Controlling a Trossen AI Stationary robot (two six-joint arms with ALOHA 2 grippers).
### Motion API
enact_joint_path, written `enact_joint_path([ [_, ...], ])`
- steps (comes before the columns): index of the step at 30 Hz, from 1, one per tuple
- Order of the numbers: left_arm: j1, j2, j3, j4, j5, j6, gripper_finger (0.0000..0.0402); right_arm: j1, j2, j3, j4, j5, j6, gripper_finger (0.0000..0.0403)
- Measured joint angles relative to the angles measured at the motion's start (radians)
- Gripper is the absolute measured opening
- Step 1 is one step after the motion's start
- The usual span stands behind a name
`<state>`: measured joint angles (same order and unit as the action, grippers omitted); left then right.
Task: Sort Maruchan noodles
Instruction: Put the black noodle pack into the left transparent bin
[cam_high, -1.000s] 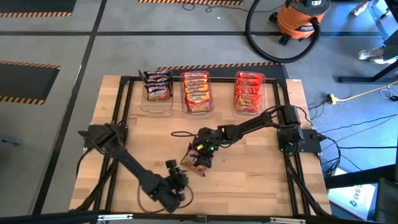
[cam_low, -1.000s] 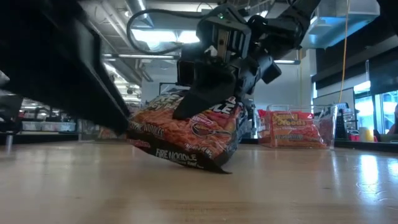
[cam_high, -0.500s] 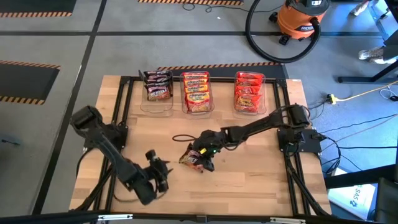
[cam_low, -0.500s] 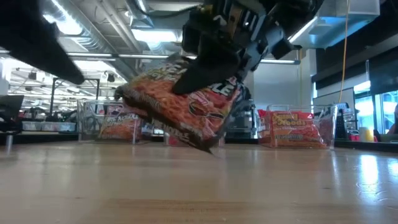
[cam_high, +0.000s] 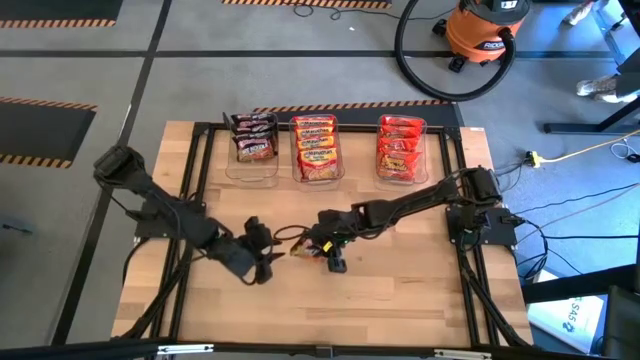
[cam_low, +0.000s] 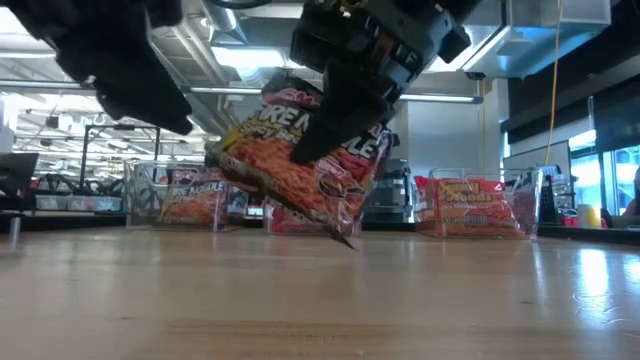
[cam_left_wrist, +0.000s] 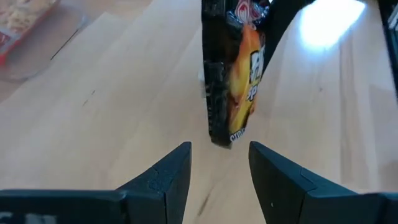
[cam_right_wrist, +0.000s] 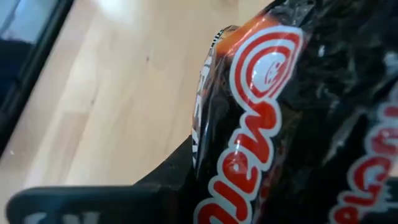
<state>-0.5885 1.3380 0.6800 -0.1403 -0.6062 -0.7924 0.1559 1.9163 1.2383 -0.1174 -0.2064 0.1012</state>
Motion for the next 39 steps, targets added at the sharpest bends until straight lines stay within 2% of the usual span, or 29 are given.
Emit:
enact_joint_path([
  [4, 0.043, 0.0, 0.007, 0.021, 0.041, 0.068, 0.0156, -0.012, 0.0, 0.016, -0.012, 0.006, -0.032, 0.0103],
  [10, 0.077, 0.002, 0.007, 0.053, -0.02, 0.065, 0.0156, -0.013, 0.0, 0.017, -0.015, 0.013, -0.03, 0.0106],
  [20, 0.1, 0.002, 0.007, 0.149, 0.024, 0.131, 0.0157, -0.011, 0.0, 0.016, -0.007, 0.039, -0.008, 0.0107],
  [23, 0.102, 0.002, 0.007, 0.153, 0.042, 0.133, 0.0172, -0.011, 0.0, 0.016, 0.003, 0.039, 0.001, 0.0107],
  [32, 0.104, 0.017, 0.009, 0.236, 0.075, 0.185, 0.025, 0.013, 0.001, 0.016, 0.063, 0.031, 0.0, 0.0108],
  [39, 0.104, 0.087, 0.009, 0.288, 0.073, 0.195, 0.0267, 0.037, 0.001, 0.015, 0.088, 0.04, 0.004, 0.0108],
])
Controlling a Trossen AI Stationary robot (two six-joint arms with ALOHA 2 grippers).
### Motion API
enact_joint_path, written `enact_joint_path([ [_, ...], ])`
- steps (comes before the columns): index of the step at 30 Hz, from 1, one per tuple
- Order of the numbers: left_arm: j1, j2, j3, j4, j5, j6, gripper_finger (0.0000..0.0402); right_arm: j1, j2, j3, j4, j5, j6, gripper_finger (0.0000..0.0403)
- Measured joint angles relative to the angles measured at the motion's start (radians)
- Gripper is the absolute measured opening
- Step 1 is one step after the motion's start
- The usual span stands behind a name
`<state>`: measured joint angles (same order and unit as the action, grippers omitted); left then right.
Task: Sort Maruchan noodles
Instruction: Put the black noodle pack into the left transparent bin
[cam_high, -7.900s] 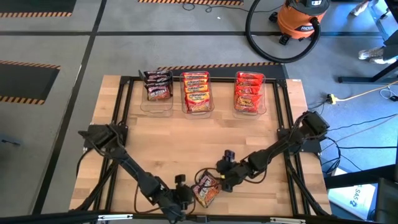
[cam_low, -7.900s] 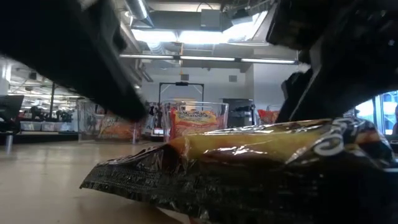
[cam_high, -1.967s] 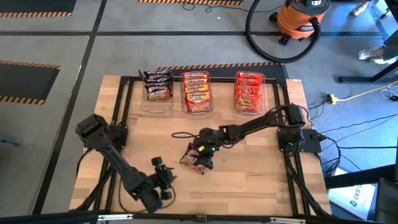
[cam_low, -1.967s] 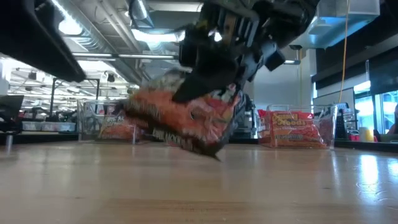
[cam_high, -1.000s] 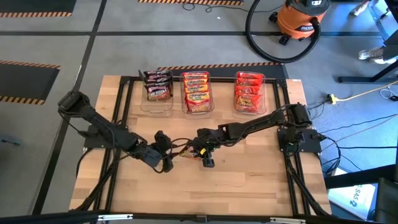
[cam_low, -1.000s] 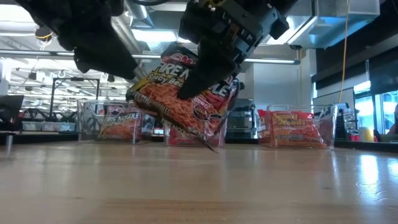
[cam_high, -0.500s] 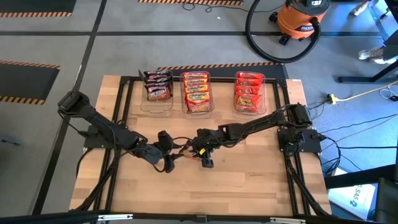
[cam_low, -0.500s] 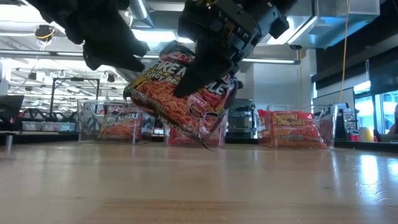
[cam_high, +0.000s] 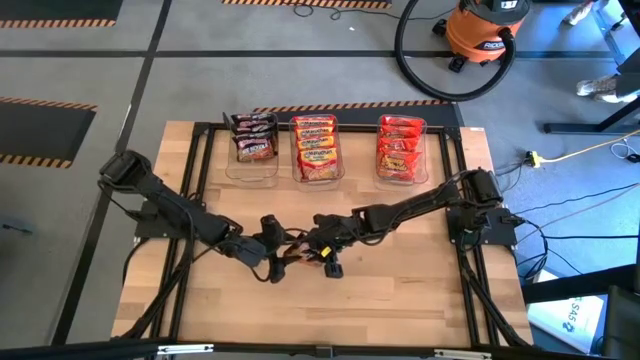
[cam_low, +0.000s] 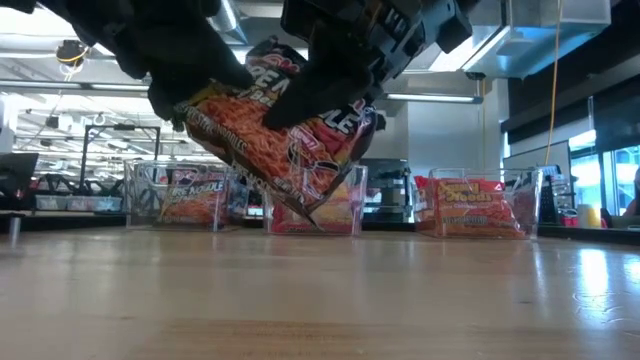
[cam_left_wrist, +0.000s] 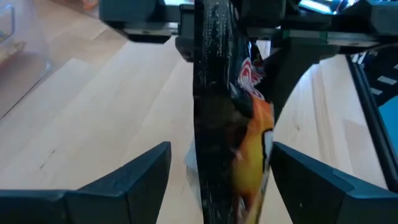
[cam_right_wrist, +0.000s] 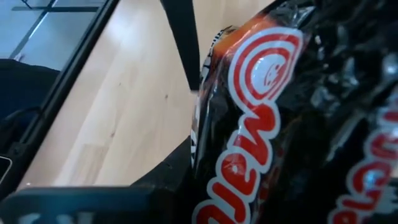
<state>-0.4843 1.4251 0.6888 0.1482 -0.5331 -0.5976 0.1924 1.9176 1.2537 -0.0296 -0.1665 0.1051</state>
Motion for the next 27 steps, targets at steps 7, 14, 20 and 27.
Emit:
enact_joint_path([
  [7, 0.018, 0.048, 0.0, 0.077, 0.031, 0.001, 0.0267, 0.012, 0.002, -0.001, 0.031, 0.005, 0.003, 0.0108],
  [14, 0.02, 0.052, 0.0, 0.088, 0.06, 0.006, 0.021, 0.011, 0.002, -0.001, 0.033, -0.001, 0.022, 0.0109],
  [20, 0.031, 0.051, 0.0, 0.09, 0.103, 0.014, 0.014, 0.011, 0.002, -0.001, 0.031, -0.002, 0.016, 0.0112],
  [27, 0.032, 0.047, 0.0, 0.102, 0.123, 0.06, 0.0125, 0.01, -0.041, 0.074, -0.178, -0.053, 0.003, 0.0179],
])
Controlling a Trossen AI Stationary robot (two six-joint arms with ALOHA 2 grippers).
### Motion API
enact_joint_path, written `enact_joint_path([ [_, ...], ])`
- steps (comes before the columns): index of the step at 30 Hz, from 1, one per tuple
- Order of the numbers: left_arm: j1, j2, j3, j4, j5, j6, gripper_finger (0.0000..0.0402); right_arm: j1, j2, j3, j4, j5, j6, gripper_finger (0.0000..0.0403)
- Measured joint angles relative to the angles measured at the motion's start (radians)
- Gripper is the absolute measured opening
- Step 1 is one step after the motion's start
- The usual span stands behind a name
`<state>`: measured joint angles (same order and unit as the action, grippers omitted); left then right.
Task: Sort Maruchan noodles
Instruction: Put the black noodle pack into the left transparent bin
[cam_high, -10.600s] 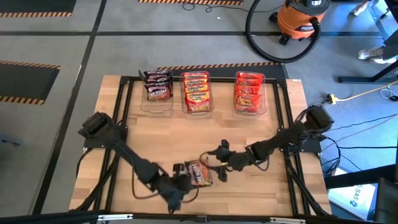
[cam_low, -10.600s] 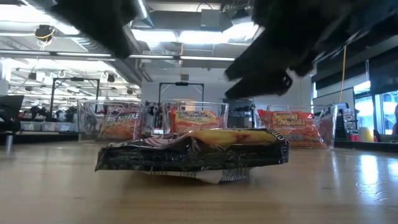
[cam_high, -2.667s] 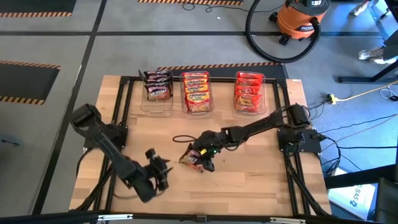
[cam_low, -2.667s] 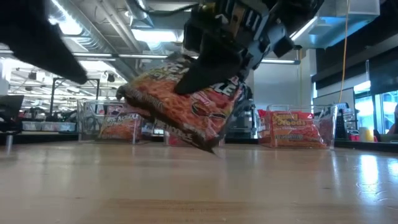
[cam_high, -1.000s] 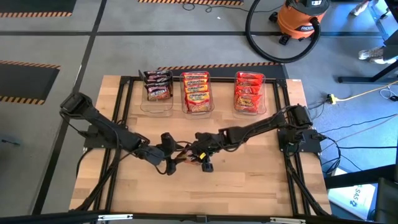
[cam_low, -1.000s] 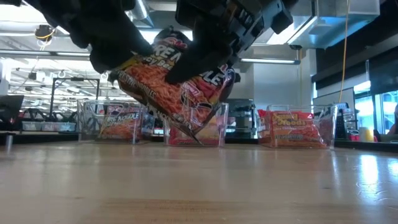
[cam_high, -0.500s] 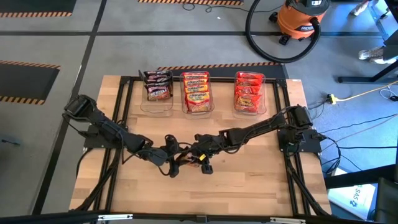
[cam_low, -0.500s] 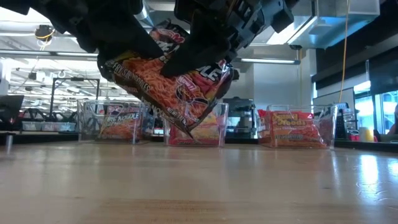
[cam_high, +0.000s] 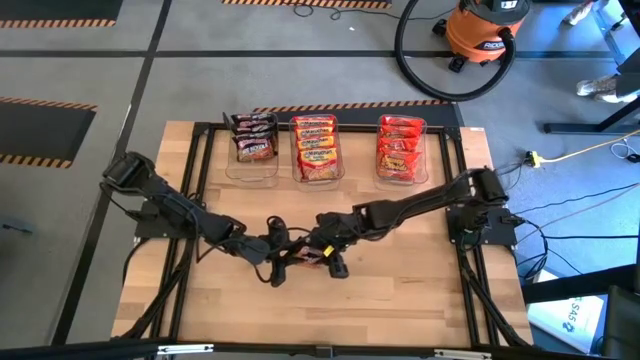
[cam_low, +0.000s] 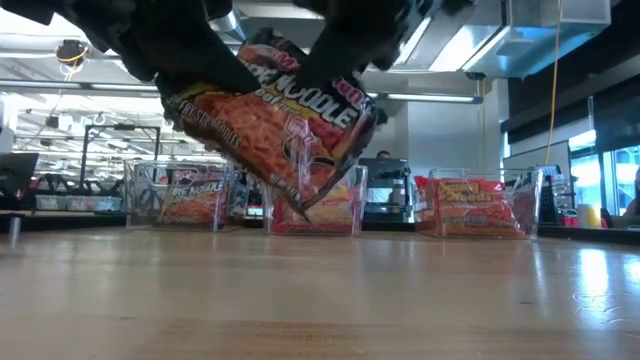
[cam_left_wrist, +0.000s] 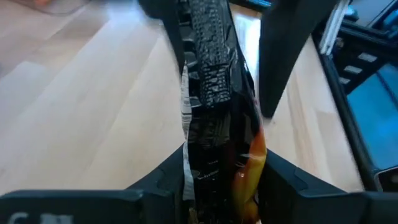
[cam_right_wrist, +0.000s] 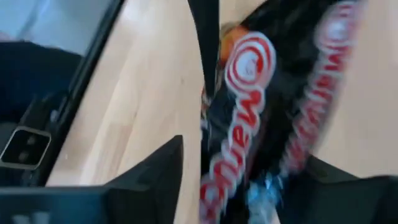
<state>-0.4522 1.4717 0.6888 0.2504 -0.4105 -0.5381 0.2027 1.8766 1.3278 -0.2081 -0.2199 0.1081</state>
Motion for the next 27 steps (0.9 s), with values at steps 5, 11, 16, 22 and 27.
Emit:
enact_joint_path([
  [5, 0.001, -0.02, -0.002, -0.004, -0.021, 0.044, 0.0125, 0.006, -0.041, 0.096, -0.288, 0.123, -0.002, 0.0213],
  [11, -0.017, -0.02, -0.002, 0.003, -0.026, 0.13, 0.0125, 0.058, -0.149, 0.078, -0.438, 0.168, -0.011, 0.0212],
  [16, -0.034, -0.02, -0.002, 0.068, -0.062, 0.193, 0.0127, 0.087, -0.275, -0.13, -0.301, 0.21, -0.001, 0.0198],
  [22, -0.033, -0.006, -0.002, 0.168, -0.079, 0.251, 0.0129, 0.086, -0.414, -0.481, 0.174, 0.204, 0.094, 0.0185],
  [27, -0.025, -0.001, -0.002, 0.238, -0.092, 0.297, 0.013, 0.086, -0.454, -0.661, 0.596, 0.173, 0.142, 0.0184],
])
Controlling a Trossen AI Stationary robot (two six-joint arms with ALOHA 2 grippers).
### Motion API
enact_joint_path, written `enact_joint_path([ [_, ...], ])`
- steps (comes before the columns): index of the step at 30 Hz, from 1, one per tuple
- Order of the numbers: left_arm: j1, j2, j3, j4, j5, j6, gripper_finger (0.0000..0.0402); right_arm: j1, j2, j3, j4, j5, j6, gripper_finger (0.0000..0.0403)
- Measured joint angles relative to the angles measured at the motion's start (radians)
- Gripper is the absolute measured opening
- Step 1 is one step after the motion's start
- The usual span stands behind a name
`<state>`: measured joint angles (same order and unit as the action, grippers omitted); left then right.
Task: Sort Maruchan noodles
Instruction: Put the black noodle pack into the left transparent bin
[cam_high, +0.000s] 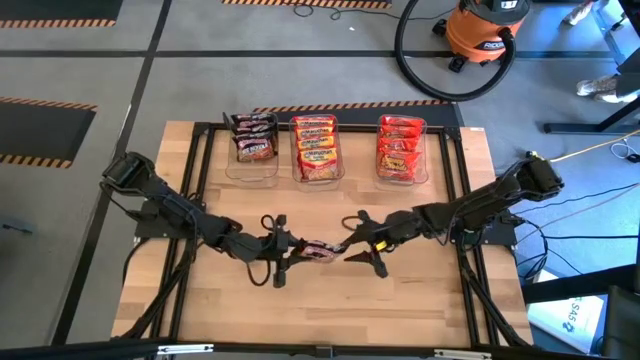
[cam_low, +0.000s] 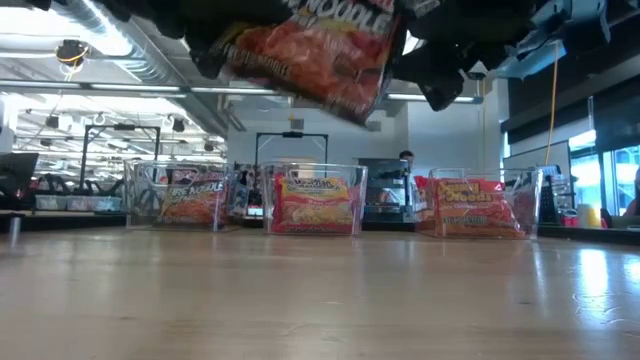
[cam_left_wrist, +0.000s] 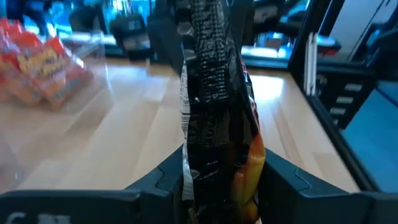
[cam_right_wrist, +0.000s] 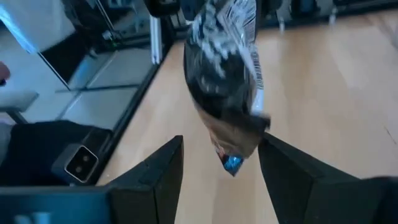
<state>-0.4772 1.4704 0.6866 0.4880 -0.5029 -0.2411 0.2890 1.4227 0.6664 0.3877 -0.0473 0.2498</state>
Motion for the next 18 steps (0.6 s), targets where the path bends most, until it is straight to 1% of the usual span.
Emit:
enact_joint_path([
  [2, 0.005, 0.0, 0.0, 0.038, -0.001, 0.018, 0.013, 0.0, -0.001, -0.029, 0.073, -0.002, 0.007, 0.0184],
  [7, 0.011, 0.0, 0.0, 0.113, -0.003, 0.054, 0.0131, -0.001, 0.001, -0.033, 0.087, 0.01, 0.008, 0.0184],
  [9, 0.014, 0.0, 0.0, 0.13, -0.002, 0.061, 0.0131, -0.001, 0.001, -0.033, 0.093, 0.019, 0.008, 0.0193],
  [11, 0.015, 0.0, 0.0, 0.149, -0.003, 0.063, 0.0131, -0.001, 0.001, -0.032, 0.105, 0.054, 0.01, 0.0212],
  [14, 0.02, 0.0, 0.0, 0.175, -0.003, 0.069, 0.0132, -0.001, 0.002, -0.032, 0.126, 0.117, 0.02, 0.0256],
  [18, 0.03, 0.0, 0.0, 0.196, -0.01, 0.069, 0.0132, -0.001, 0.006, -0.032, 0.192, 0.14, 0.006, 0.0306],
])
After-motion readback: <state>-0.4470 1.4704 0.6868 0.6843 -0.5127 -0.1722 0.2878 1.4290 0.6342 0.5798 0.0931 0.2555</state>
